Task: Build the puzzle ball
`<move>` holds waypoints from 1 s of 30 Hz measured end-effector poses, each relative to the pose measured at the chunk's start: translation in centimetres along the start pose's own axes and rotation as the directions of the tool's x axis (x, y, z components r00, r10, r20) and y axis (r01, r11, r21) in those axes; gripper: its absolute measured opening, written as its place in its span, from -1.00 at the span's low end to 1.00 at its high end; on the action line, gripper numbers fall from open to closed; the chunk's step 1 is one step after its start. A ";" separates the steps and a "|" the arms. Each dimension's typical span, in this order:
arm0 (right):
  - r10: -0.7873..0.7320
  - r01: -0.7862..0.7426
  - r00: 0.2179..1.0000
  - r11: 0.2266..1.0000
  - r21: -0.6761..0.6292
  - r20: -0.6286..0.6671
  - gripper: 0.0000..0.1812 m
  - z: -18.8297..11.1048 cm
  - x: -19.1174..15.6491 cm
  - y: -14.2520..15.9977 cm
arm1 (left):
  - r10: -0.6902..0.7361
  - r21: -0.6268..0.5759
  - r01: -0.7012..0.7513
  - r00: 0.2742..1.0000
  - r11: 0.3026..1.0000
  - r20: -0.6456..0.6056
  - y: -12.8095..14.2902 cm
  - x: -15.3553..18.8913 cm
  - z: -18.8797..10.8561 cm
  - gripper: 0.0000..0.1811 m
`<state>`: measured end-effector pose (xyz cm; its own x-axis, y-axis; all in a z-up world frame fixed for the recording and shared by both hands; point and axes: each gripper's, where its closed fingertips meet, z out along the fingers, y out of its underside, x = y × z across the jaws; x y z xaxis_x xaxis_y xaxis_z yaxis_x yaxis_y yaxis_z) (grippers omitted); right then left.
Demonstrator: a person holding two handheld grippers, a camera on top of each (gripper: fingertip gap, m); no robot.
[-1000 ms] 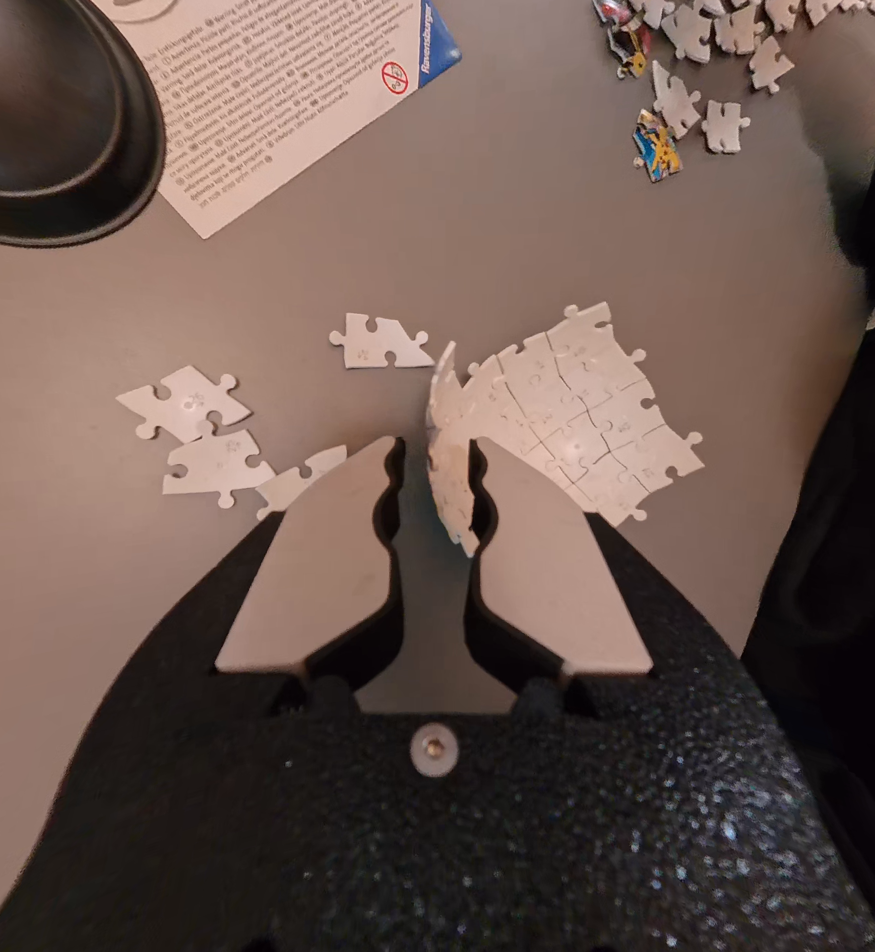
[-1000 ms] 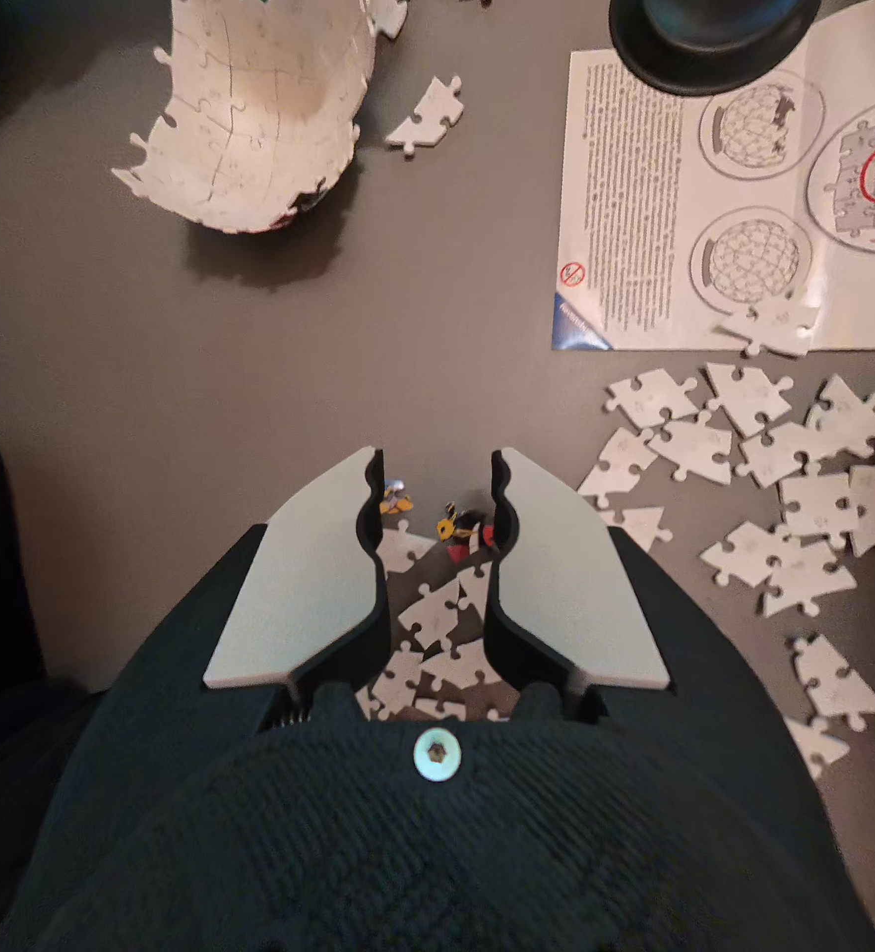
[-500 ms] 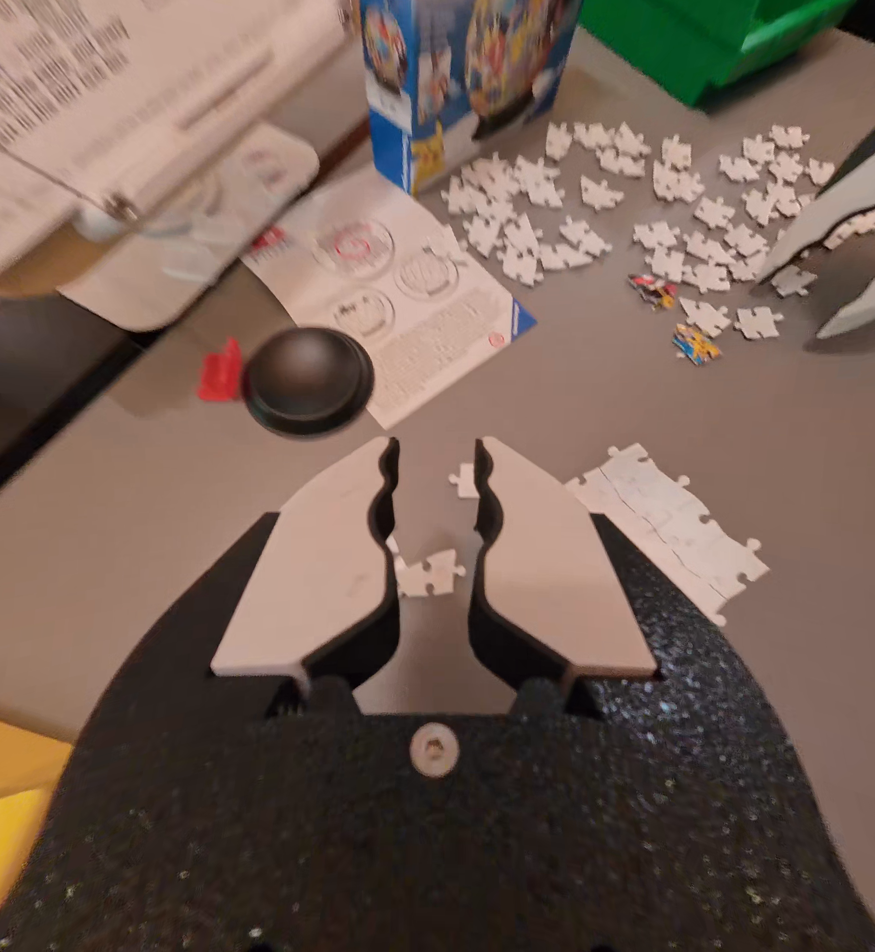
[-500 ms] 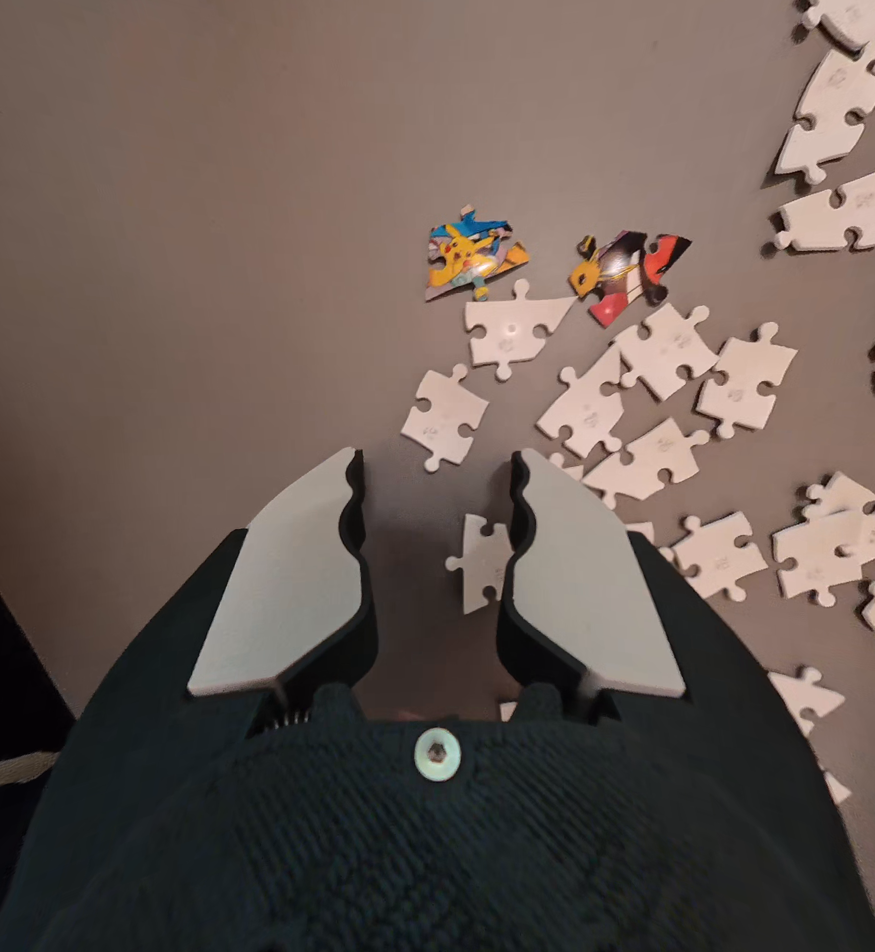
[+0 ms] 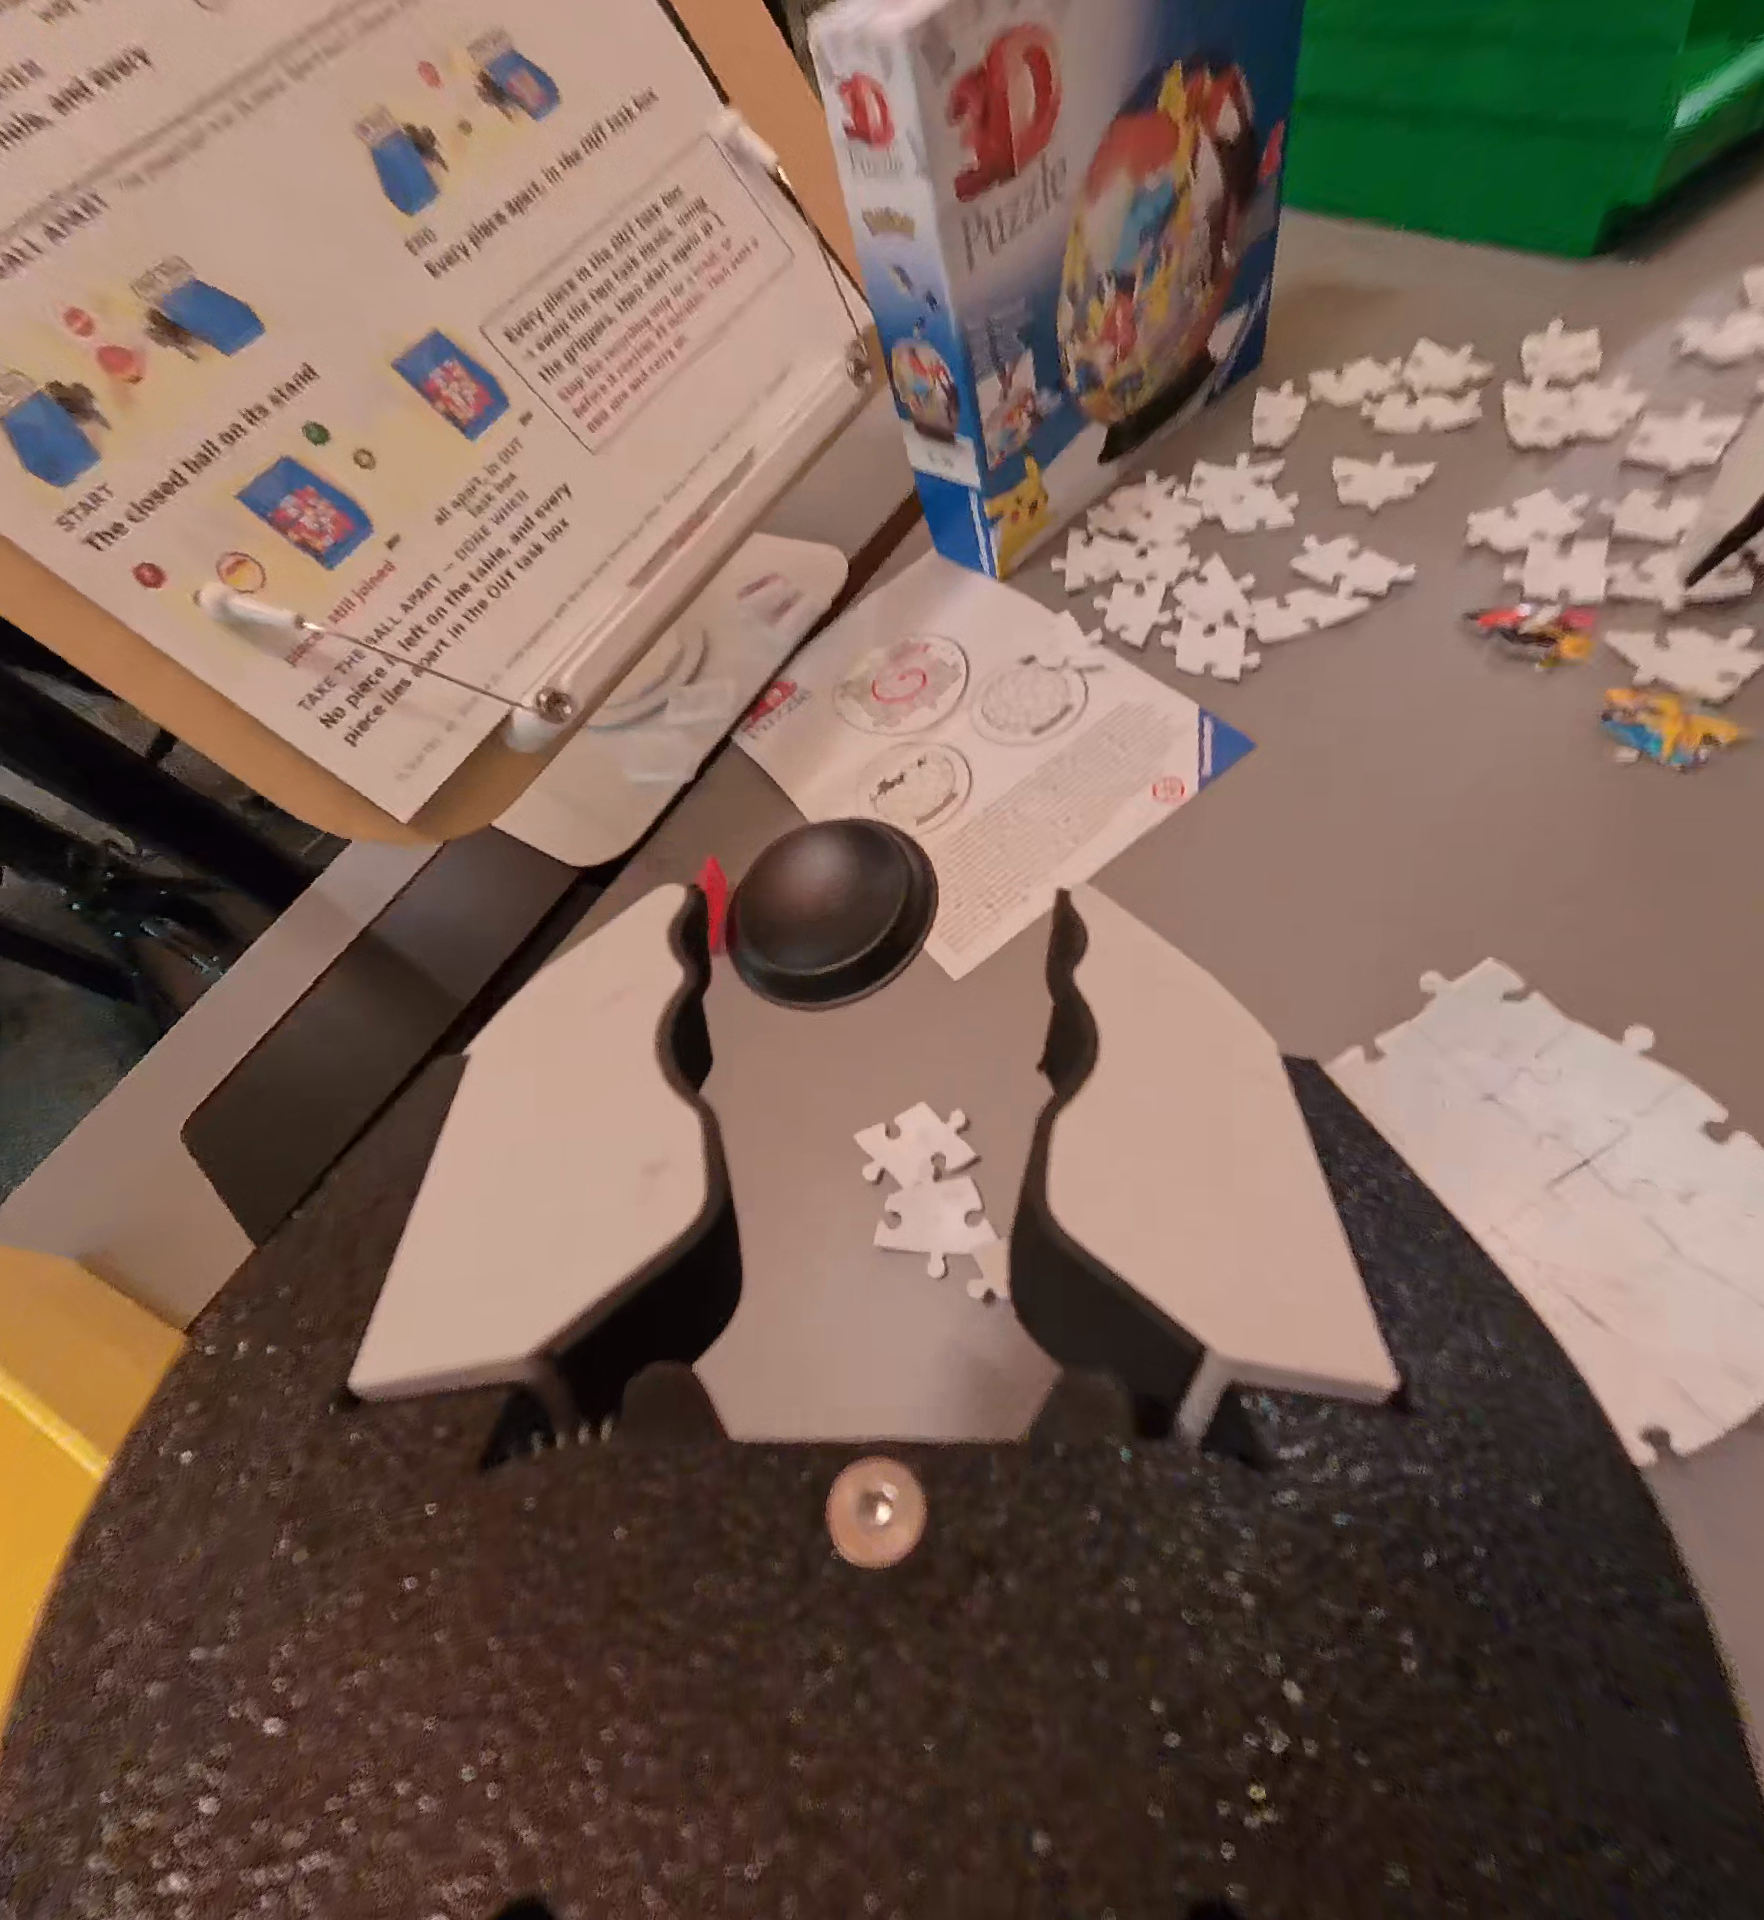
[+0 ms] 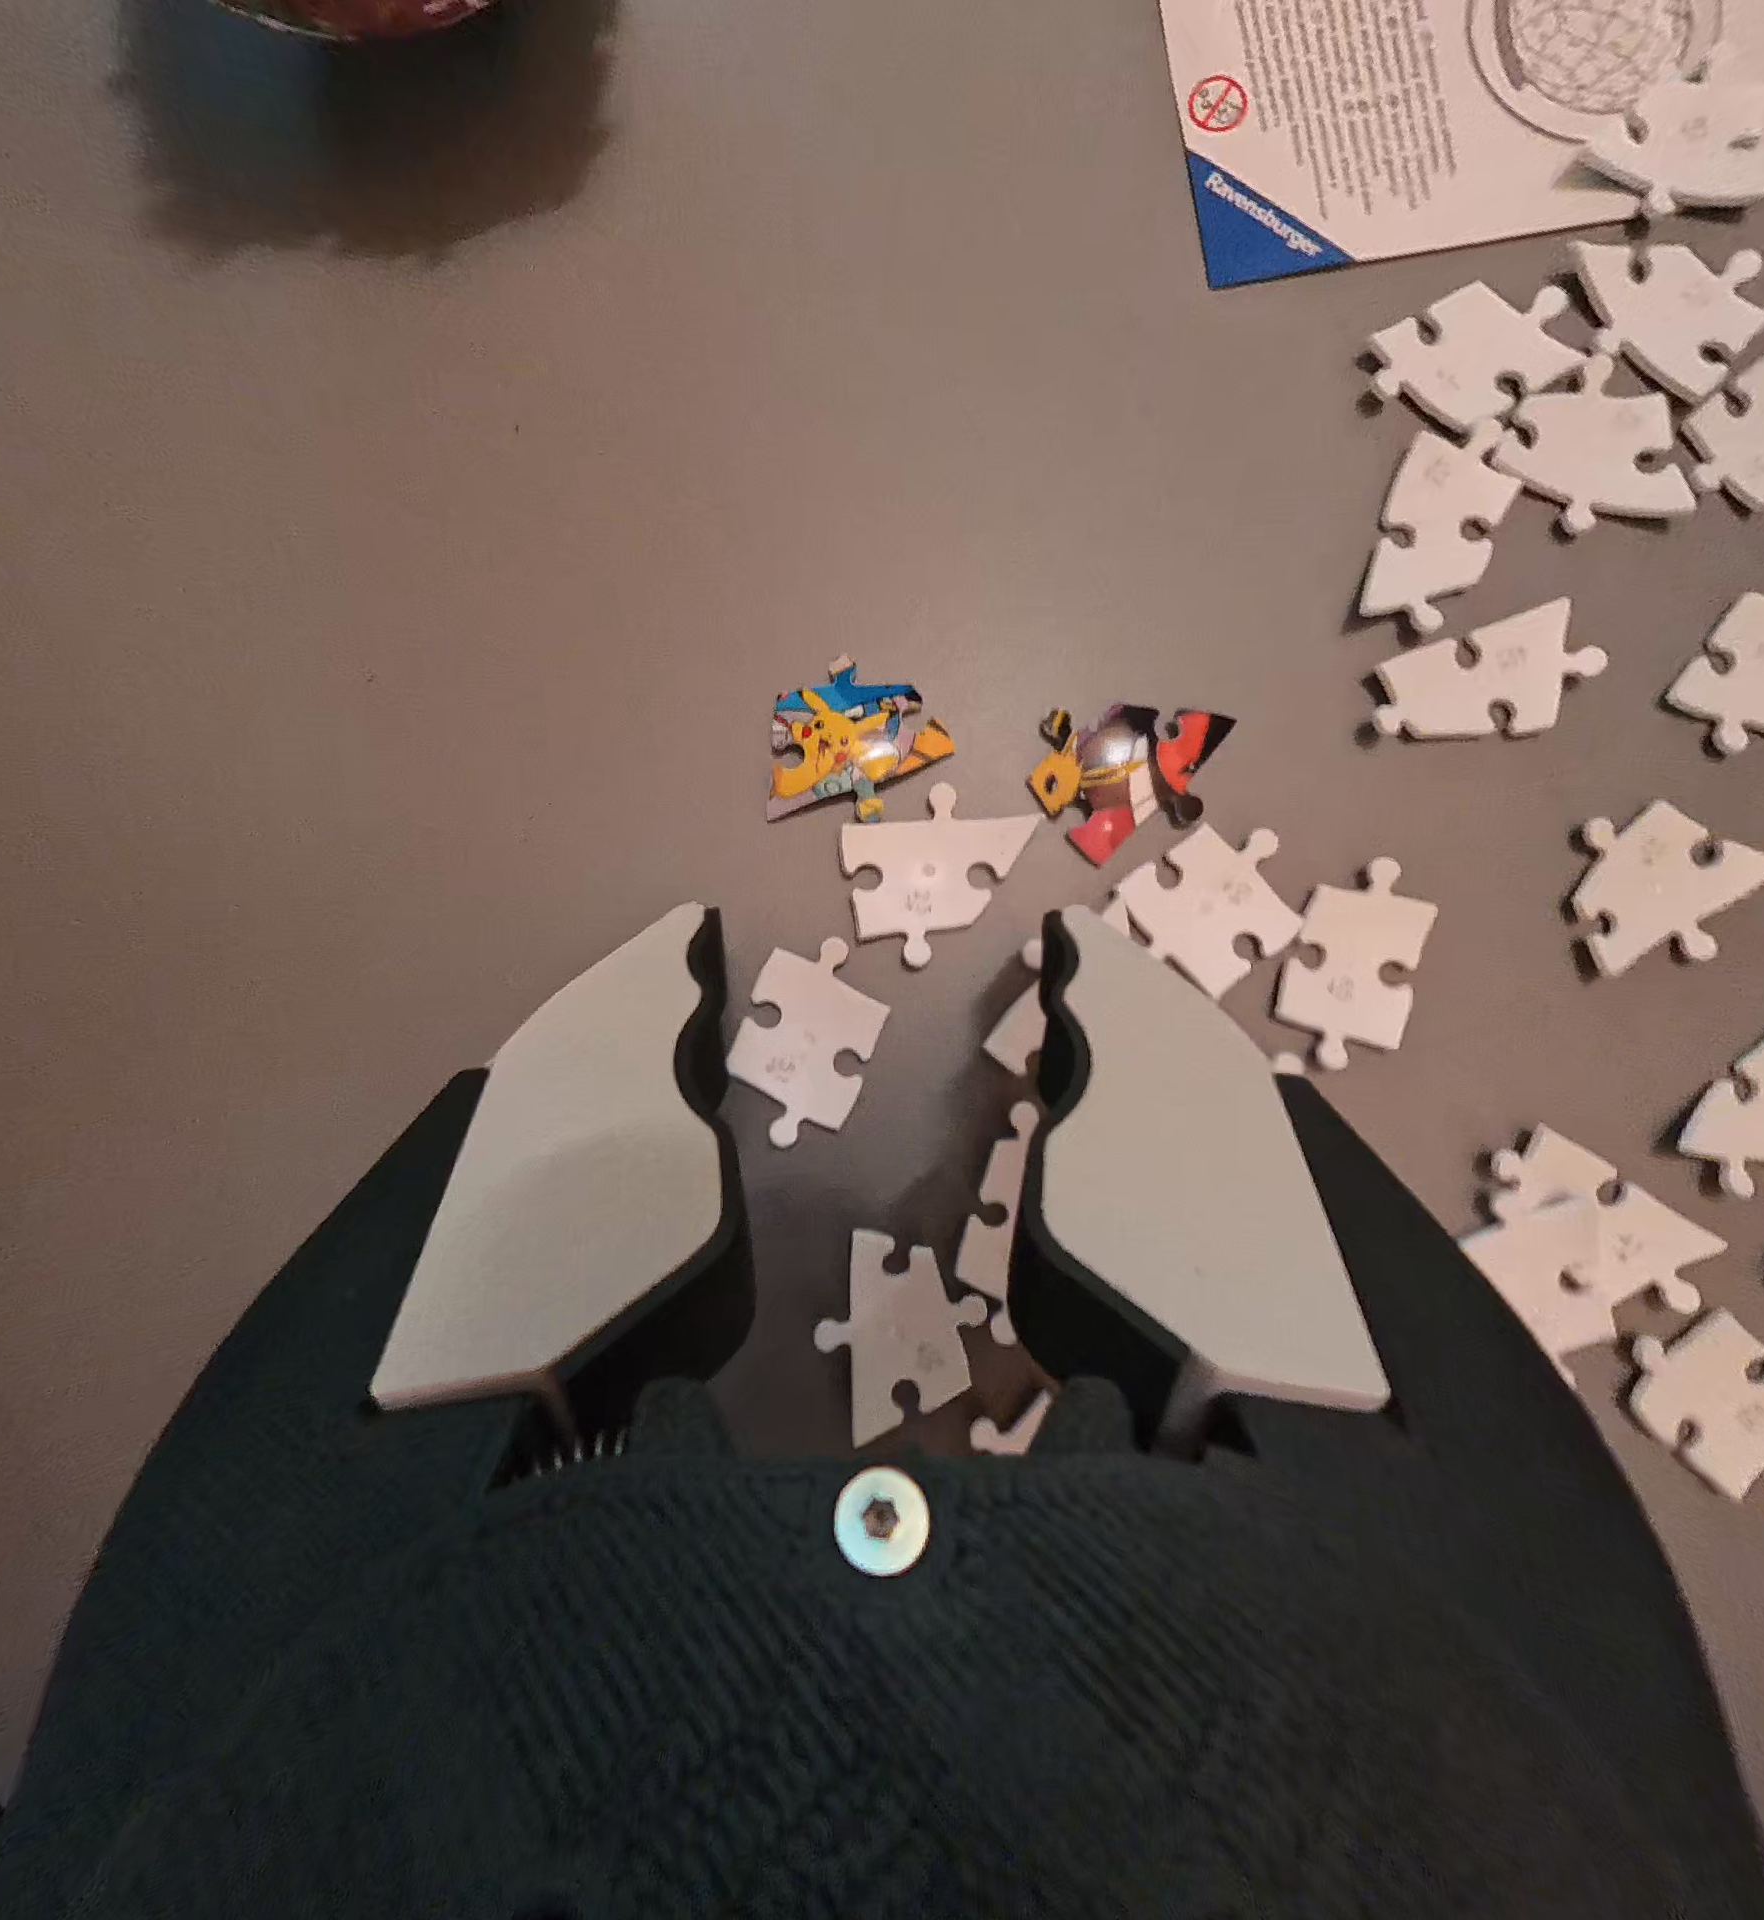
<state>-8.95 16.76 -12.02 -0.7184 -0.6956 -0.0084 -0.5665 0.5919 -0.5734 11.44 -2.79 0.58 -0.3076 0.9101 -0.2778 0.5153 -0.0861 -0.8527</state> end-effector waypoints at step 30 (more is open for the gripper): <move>-0.173 0.220 0.944 0.964 0.148 -0.280 -0.70 -0.7 1.2 -9.9 | -0.275 -0.148 0.233 0.865 0.961 -0.420 -1.2 8.0 0.6 -0.53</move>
<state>-4.53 10.36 -5.75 -0.6935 -0.6452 0.3206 -0.6447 0.3572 -0.6758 7.93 4.39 -0.92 -0.0721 0.9811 0.1797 0.5422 0.1898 -0.8185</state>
